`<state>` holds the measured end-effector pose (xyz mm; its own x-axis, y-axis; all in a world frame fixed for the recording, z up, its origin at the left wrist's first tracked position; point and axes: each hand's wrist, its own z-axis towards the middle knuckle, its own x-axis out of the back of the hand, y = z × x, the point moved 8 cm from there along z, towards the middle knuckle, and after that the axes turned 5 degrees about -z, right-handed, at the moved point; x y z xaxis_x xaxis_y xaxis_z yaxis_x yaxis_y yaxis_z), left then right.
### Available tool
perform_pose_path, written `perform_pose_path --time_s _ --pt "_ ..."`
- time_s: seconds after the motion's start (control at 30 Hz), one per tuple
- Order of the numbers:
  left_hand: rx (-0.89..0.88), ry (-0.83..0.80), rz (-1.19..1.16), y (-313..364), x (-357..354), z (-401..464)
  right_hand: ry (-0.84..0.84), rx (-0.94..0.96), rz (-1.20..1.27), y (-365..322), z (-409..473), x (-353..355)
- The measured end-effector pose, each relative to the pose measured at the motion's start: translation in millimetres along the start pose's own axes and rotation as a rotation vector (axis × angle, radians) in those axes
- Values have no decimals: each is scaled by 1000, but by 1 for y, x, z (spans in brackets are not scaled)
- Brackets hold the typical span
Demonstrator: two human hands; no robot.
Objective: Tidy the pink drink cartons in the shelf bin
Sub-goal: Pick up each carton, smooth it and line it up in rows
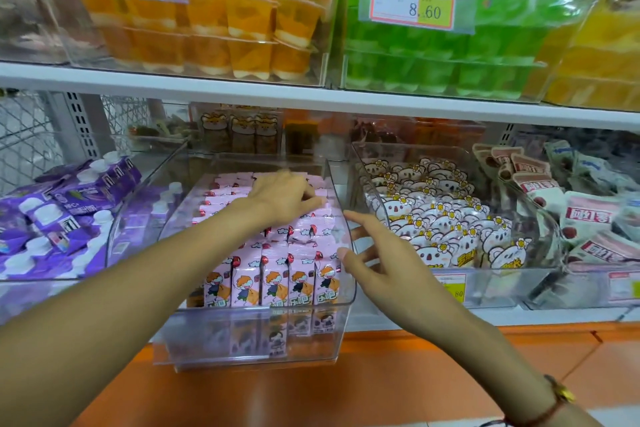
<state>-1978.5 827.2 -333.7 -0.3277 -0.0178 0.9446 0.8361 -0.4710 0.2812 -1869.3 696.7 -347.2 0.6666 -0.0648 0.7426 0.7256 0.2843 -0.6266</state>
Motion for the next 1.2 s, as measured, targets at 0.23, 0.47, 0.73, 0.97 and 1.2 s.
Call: perform_pose_path --time_s 0.23,0.47,0.73,0.97,1.2 --pt "-157 64 -55 6 21 -9 -17 30 -69 1 0 0" --pt "-171 -69 -119 18 13 -15 -9 33 -90 3 -1 0" --pt "-146 -47 -173 25 16 -28 46 15 -68 5 0 3" --pt "-120 454 -648 22 61 -67 313 55 -37 -15 7 28" --pt "-225 739 -1033 19 100 -132 286 197 151 -65 10 16"
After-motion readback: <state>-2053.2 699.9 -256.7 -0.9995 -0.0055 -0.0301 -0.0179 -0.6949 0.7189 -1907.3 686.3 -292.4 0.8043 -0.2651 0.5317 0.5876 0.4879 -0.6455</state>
